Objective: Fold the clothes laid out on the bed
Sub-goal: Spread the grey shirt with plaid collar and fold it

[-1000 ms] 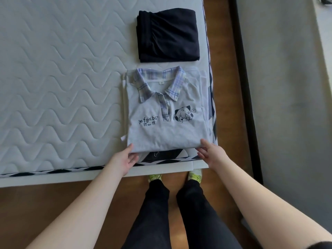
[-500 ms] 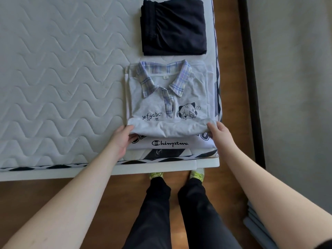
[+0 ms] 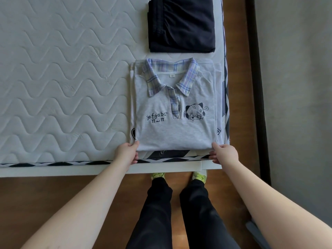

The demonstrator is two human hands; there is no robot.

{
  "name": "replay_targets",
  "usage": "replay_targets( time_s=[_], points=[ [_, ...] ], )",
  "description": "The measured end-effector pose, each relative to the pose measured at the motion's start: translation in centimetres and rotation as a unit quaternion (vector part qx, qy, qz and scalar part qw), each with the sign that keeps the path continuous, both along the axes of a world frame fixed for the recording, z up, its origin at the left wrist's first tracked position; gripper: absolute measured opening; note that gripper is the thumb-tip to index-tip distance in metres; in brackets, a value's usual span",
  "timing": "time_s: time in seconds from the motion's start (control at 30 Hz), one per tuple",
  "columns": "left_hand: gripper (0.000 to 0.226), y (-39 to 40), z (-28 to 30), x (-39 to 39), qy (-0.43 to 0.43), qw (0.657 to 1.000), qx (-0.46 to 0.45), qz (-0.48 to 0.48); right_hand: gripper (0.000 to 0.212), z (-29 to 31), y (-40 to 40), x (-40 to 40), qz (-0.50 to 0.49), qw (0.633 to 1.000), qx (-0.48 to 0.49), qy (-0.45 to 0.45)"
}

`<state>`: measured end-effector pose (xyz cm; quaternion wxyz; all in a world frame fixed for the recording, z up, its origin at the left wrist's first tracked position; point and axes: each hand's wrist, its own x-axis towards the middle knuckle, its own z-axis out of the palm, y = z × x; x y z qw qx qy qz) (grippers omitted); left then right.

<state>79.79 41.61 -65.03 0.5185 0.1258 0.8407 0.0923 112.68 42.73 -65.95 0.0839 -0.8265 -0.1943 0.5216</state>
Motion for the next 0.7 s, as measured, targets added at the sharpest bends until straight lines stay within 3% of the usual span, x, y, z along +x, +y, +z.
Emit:
replay_targets(
  time_s=[0.07,0.13,0.2,0.27,0.33,0.4,0.57,0.7],
  points=[
    [0.032,-0.2,0.2,-0.1,0.176,0.969,0.07,-0.158,0.033,0.6,0.1,-0.4,0.064,0.992,0.021,-0.107],
    [0.025,-0.2,0.6,0.4,0.299,0.881,0.229,-0.287,0.028,1.2,-0.1,-1.2,0.129,0.957,0.13,-0.226],
    [0.028,0.0,0.6,1.9,0.324,0.775,0.337,-0.426,0.034,1.4,0.0,-2.8,0.243,0.897,0.255,-0.267],
    [0.049,0.7,0.1,3.7,0.277,0.718,0.334,-0.543,0.05,1.0,0.5,-4.8,0.385,0.837,0.303,-0.243],
    [0.061,1.5,-0.8,5.4,0.247,0.694,0.276,-0.617,0.06,0.0,1.1,-6.5,0.487,0.792,0.294,-0.223],
    [0.065,1.9,-2.3,6.6,0.252,0.68,0.234,-0.647,0.061,-1.5,1.8,-7.4,0.526,0.774,0.273,-0.223],
    [0.07,2.8,-5.7,5.6,0.263,0.668,0.197,-0.668,0.072,-4.8,3.4,-5.8,0.565,0.751,0.227,-0.253],
    [0.071,3.8,-6.2,3.5,0.254,0.643,0.211,-0.691,0.084,-5.2,4.5,-4.4,0.548,0.766,0.216,-0.257]
  ],
)
